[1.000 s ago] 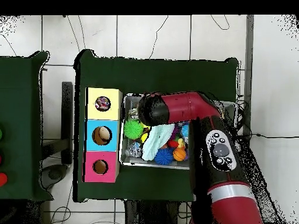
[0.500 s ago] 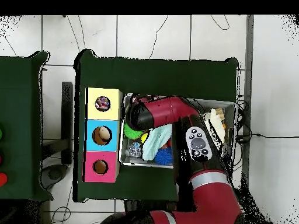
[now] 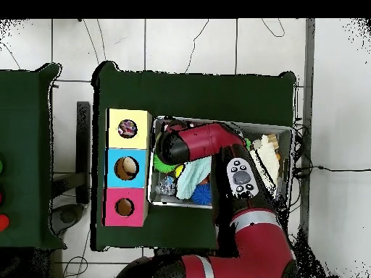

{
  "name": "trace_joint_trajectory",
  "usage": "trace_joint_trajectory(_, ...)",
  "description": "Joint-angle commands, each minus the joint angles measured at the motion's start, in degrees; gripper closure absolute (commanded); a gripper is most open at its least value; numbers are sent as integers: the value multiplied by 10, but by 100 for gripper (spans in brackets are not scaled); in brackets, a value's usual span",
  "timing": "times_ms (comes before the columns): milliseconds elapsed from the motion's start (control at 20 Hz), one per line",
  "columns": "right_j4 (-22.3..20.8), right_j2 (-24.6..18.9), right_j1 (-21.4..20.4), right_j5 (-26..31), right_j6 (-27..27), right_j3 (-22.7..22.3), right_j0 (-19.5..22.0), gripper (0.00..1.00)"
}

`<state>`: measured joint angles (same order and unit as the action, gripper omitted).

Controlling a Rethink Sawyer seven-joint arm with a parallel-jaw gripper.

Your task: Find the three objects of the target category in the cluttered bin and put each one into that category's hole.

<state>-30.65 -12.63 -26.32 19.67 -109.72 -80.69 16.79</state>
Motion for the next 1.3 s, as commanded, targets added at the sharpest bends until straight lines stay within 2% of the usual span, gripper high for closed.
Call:
trace_joint_trajectory(50, -12, 25, 19, -2, -41, -21, 2, 0)
trace_joint_trajectory(350, -16, 30, 27, -11, -39, -9, -2, 0)
trace_joint_trajectory(650, -15, 32, 58, -22, -39, 23, -3, 0)
trace_joint_trajectory(750, -14, 40, 61, -28, -52, 24, -16, 0)
trace_joint_trajectory(800, -16, 42, 62, -42, -55, 7, -15, 0)
trace_joint_trajectory(950, -12, 44, 78, -65, -68, -3, -20, 0)
trace_joint_trajectory(1300, 2, 40, 88, -84, -68, -23, -19, 0)
